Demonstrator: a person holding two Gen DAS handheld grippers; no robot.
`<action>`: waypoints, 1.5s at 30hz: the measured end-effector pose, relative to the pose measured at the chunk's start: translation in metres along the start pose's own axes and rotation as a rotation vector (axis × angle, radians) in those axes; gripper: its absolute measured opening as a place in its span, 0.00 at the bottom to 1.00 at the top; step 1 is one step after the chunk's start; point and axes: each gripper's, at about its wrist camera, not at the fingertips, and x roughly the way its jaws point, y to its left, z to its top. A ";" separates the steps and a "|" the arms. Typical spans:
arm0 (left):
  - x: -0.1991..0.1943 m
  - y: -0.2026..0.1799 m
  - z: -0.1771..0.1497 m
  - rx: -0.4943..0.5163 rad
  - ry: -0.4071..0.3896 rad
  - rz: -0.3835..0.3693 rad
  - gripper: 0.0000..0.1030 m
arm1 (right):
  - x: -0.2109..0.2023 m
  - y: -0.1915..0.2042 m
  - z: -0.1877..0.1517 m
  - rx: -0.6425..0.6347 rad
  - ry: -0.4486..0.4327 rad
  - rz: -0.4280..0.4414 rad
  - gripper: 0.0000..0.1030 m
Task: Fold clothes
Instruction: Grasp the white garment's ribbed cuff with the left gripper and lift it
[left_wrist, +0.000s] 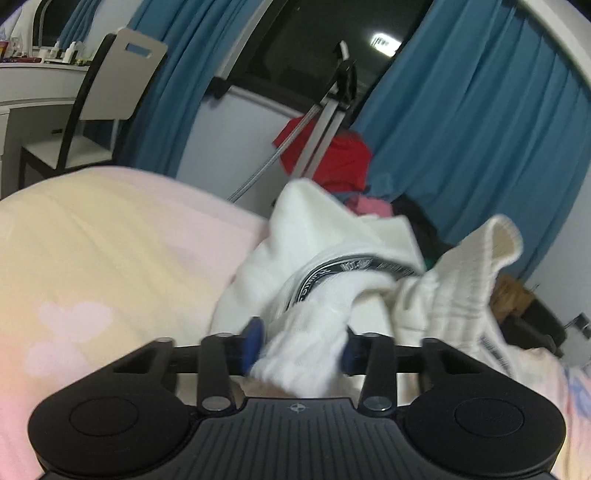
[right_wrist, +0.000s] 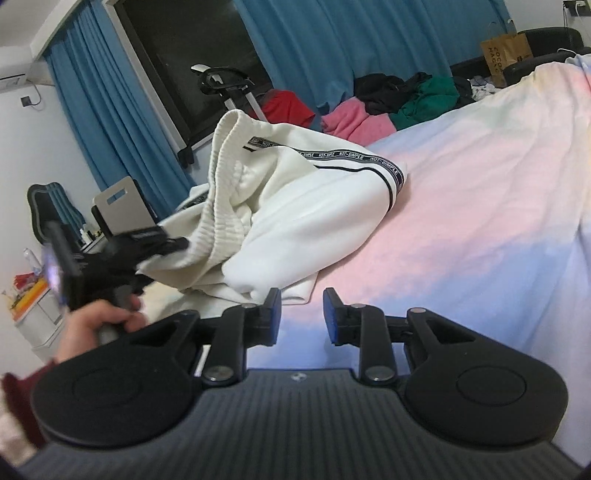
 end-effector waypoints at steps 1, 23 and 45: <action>-0.009 -0.002 0.003 -0.004 -0.009 -0.014 0.21 | 0.001 0.000 0.000 0.002 -0.007 -0.002 0.28; -0.307 0.034 -0.021 0.088 -0.030 -0.045 0.14 | -0.118 0.007 0.014 0.083 -0.055 0.104 0.37; -0.213 0.059 -0.021 0.097 0.151 0.284 0.40 | -0.056 0.008 -0.059 0.161 0.425 0.140 0.78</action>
